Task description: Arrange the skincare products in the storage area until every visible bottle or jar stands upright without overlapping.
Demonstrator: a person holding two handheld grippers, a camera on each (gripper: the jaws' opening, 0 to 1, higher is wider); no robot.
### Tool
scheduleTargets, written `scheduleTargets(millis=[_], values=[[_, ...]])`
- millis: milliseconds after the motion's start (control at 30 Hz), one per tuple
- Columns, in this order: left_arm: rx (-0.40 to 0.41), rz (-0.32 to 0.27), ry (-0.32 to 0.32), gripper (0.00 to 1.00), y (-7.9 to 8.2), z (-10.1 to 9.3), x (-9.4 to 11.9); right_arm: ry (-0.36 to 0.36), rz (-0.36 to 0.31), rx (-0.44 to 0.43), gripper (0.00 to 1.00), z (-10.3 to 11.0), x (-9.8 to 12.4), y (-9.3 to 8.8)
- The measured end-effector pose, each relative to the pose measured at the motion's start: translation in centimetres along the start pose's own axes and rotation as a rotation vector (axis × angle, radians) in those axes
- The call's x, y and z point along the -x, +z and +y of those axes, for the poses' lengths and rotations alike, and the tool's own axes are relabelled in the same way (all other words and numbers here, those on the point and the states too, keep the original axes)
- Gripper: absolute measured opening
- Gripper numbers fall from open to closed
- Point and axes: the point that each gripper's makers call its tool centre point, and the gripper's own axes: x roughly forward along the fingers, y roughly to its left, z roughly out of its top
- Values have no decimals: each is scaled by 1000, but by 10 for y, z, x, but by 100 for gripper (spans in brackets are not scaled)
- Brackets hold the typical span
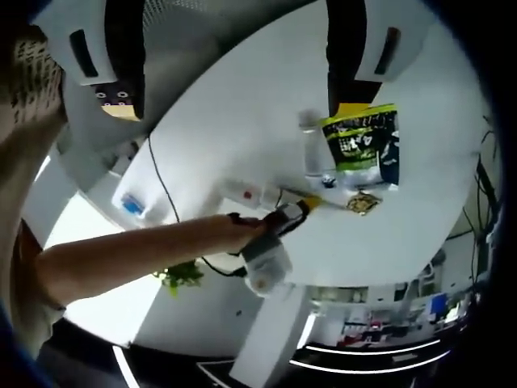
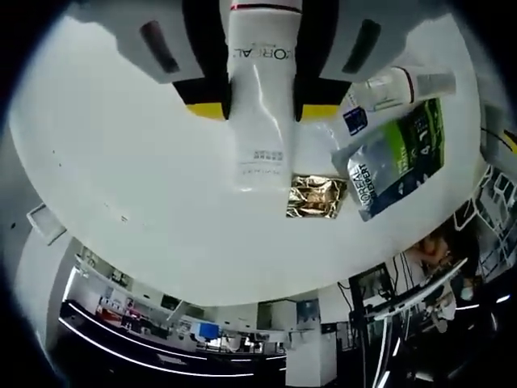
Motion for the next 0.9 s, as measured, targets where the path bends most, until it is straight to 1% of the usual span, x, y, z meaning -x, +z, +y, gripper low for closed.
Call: scheduleTargets(millis=[133,300,467,567,900], values=[[-5,-7,6,91,4,1,2,-3,-5,-11,30,0,2,0],[-11,-16,14,91,7,1,4,-1,-16,4,30,2,9,-2],[-24,-19,18,91,8,-1,5,-11,-41,-18,30,1,20,0],[-32,-20,20,91,8,-3,6,-12,-72,-23,30,2,28,4],[-54,-34,19,91,11,-15,10,-22,-120,-34,30,6,55,6]])
